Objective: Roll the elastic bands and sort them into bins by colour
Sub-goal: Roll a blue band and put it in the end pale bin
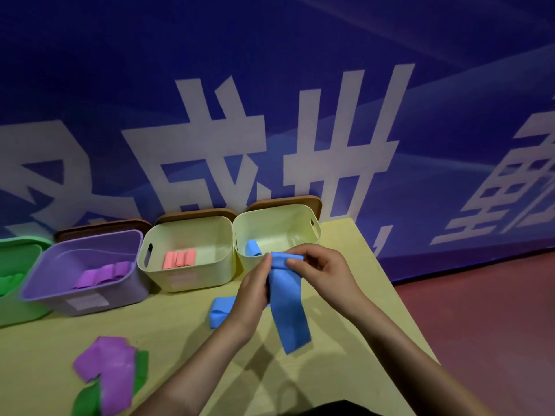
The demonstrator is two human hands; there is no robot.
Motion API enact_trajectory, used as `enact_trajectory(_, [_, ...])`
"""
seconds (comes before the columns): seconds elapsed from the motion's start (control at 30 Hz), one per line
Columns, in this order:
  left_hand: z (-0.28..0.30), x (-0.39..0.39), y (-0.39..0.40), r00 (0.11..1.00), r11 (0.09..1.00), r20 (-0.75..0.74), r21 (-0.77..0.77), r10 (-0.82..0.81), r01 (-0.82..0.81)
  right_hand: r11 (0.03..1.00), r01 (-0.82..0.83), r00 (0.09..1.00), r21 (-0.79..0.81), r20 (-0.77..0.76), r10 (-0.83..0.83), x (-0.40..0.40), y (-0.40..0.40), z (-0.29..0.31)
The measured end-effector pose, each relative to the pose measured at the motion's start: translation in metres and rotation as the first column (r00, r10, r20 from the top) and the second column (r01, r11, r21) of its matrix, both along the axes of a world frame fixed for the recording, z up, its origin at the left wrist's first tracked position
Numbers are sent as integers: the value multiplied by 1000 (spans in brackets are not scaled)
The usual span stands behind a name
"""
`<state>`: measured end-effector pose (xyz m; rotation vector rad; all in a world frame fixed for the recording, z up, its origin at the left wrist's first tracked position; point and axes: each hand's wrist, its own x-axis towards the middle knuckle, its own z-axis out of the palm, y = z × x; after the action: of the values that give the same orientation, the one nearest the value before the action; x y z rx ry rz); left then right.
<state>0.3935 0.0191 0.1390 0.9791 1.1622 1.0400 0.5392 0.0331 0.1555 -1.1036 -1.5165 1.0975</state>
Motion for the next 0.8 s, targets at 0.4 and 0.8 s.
enact_trajectory(0.4, [1, 13, 9, 982, 982, 24, 7, 186, -186, 800, -44, 897, 598, 376, -232, 17, 20, -14])
enact_trajectory(0.8, [11, 19, -7, 988, 970, -76, 214, 137, -118, 995, -8, 1000, 101, 1, 8, 25, -3, -12])
